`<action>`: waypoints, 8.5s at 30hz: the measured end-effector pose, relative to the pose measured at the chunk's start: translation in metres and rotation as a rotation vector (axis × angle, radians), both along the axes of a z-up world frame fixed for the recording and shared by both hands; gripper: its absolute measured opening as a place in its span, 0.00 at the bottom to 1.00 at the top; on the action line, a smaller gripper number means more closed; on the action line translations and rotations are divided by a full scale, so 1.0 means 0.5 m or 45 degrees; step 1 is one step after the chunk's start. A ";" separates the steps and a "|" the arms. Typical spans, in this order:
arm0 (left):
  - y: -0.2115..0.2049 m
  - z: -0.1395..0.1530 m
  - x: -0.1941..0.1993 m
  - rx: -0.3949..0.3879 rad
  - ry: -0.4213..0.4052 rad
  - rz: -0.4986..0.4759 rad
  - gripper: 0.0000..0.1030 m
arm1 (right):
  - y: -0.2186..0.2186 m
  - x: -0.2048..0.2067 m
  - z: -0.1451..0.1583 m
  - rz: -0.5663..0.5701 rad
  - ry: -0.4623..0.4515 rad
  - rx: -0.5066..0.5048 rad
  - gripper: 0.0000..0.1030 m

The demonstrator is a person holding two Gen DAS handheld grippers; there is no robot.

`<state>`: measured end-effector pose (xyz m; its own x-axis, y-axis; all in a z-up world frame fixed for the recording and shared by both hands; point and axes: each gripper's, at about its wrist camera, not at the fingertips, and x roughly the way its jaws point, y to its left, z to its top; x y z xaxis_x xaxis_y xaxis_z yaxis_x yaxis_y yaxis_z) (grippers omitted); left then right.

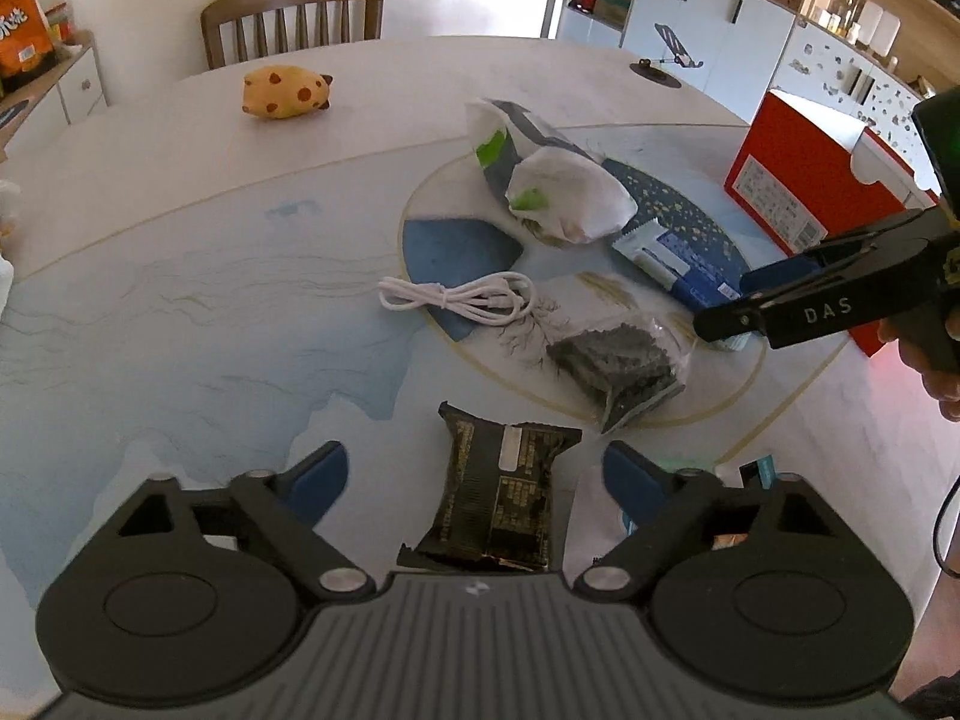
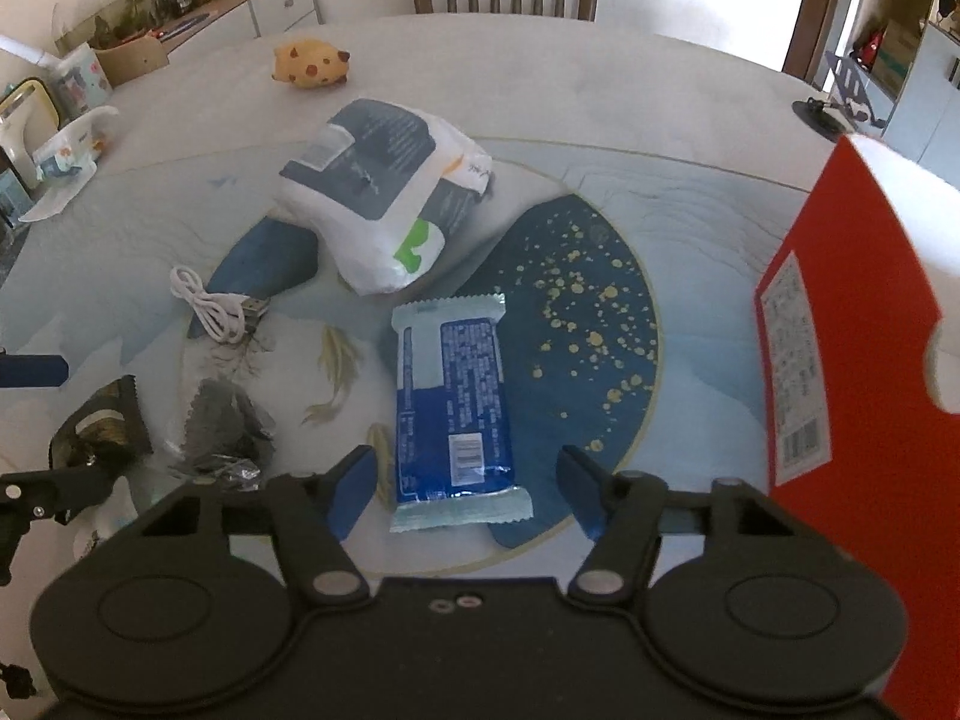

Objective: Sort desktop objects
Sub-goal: 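Close the right tool on the blue bar while the left tool grasps the dark snack pack, then carry the blue bar and dark snack pack with both tools over the box, then open both tools inside the box, dropping the blue bar and dark pack, then move both tools back over the table toward the remaining snacks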

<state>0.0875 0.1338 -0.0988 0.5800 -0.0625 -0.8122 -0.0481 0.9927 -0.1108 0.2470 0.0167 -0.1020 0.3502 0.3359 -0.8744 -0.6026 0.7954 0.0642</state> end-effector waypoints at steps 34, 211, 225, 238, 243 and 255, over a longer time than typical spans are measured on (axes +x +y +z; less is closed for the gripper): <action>-0.005 0.017 0.001 -0.001 0.000 0.009 0.33 | 0.004 -0.001 0.016 -0.009 -0.081 -0.015 0.35; -0.077 0.124 -0.045 -0.073 -0.107 -0.089 1.00 | -0.066 -0.113 0.196 0.030 -0.042 0.221 0.84; -0.112 0.061 -0.070 -0.044 -0.075 -0.234 1.00 | -0.004 -0.109 0.155 0.084 0.000 0.176 0.84; -0.142 0.028 -0.062 0.064 -0.125 -0.611 1.00 | 0.023 -0.099 0.126 0.115 0.034 0.131 0.84; -0.150 0.012 -0.061 0.103 -0.133 -0.687 1.00 | 0.044 -0.098 0.114 0.128 0.048 0.124 0.84; -0.148 -0.008 -0.050 0.105 -0.128 -0.707 1.00 | 0.131 -0.069 0.046 0.116 0.087 0.096 0.84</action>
<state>0.0623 0.0599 -0.1026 0.5528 -0.3189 -0.7699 0.4902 0.8716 -0.0091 0.2124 0.0822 -0.0790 0.2556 0.4295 -0.8662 -0.6641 0.7291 0.1655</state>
